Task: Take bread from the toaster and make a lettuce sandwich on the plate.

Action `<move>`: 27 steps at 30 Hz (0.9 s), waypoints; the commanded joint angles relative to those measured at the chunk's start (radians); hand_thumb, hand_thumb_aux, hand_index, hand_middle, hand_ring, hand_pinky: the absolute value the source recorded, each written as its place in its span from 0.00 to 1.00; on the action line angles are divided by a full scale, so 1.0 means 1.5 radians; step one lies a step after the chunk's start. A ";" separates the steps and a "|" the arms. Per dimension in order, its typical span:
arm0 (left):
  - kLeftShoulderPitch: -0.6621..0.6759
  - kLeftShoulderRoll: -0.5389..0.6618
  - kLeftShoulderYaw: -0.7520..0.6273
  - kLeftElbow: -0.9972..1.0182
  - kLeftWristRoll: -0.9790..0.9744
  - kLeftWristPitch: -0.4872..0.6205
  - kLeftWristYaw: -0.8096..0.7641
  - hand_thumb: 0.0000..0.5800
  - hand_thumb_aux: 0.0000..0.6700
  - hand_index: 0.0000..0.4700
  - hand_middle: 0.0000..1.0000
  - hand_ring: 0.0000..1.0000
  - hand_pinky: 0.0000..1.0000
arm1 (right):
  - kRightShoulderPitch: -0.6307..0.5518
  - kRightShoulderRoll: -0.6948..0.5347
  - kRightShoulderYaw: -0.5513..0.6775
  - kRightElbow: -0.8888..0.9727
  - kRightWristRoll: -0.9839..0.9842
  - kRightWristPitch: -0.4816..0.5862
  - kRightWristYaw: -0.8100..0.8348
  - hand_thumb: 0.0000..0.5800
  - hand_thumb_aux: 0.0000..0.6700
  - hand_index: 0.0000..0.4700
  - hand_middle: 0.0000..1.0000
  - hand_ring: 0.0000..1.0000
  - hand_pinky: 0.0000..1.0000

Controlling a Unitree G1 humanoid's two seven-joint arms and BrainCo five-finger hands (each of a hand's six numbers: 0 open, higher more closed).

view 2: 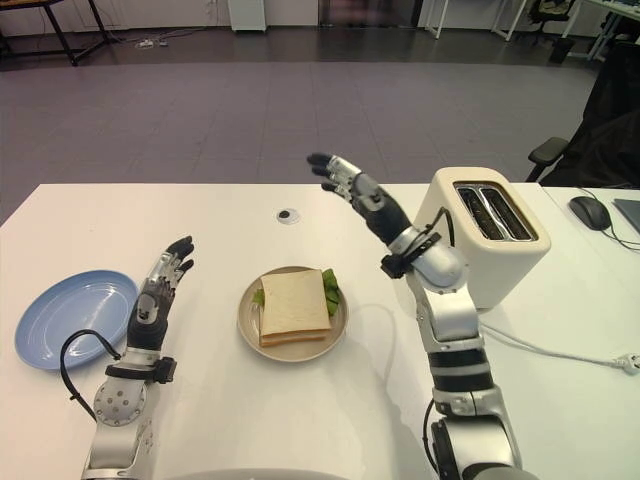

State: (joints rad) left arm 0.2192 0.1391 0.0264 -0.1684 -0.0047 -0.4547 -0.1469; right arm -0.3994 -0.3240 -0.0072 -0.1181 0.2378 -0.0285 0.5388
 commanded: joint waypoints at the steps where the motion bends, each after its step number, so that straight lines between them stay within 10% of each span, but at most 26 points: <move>1: 0.009 0.032 -0.054 -0.040 0.025 0.031 -0.055 0.00 0.00 0.00 0.00 0.00 0.00 | 0.123 0.007 -0.025 -0.089 0.070 0.016 0.010 0.00 0.00 0.00 0.00 0.00 0.00; 2: 0.013 0.039 -0.067 -0.050 0.018 0.042 -0.072 0.00 0.00 0.00 0.00 0.00 0.00 | 0.158 0.011 -0.028 -0.110 0.091 0.023 0.014 0.37 0.20 0.20 0.00 0.00 0.00; 3: 0.019 0.051 -0.081 -0.064 0.008 0.052 -0.094 0.40 0.23 0.23 0.00 0.00 0.00 | 0.203 0.014 -0.029 -0.132 0.117 0.022 0.026 0.98 0.85 0.85 0.31 0.31 0.31; 4: 0.026 0.064 -0.095 -0.081 -0.005 0.075 -0.119 1.00 1.00 1.00 0.27 0.27 0.27 | 0.256 0.007 -0.020 -0.149 0.143 0.019 0.061 1.00 1.00 1.00 0.92 0.92 0.92; 6: 0.036 0.092 -0.122 -0.105 -0.021 0.106 -0.166 1.00 1.00 1.00 0.90 0.90 0.90 | 0.342 -0.012 0.004 -0.157 0.168 0.001 0.132 1.00 1.00 1.00 1.00 1.00 1.00; 7: 0.039 0.106 -0.133 -0.111 -0.027 0.117 -0.188 1.00 1.00 1.00 1.00 1.00 1.00 | 0.371 -0.023 0.013 -0.154 0.177 -0.001 0.165 1.00 1.00 1.00 1.00 1.00 1.00; 15: 0.004 0.260 -0.238 -0.138 0.013 0.191 -0.392 1.00 1.00 1.00 1.00 1.00 1.00 | 0.409 -0.159 0.155 -0.062 -0.024 -0.093 0.336 1.00 1.00 1.00 1.00 1.00 1.00; 27: -0.046 0.323 -0.376 -0.086 0.456 0.218 -0.351 1.00 1.00 1.00 1.00 1.00 1.00 | 0.351 -0.180 0.262 -0.032 -0.466 -0.244 0.143 1.00 1.00 1.00 1.00 1.00 1.00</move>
State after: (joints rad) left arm 0.1428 0.6065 -0.5159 -0.3918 0.5797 -0.1737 -0.6744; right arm 0.1307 -0.5929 0.3625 -0.1896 -0.3439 -0.4265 0.7891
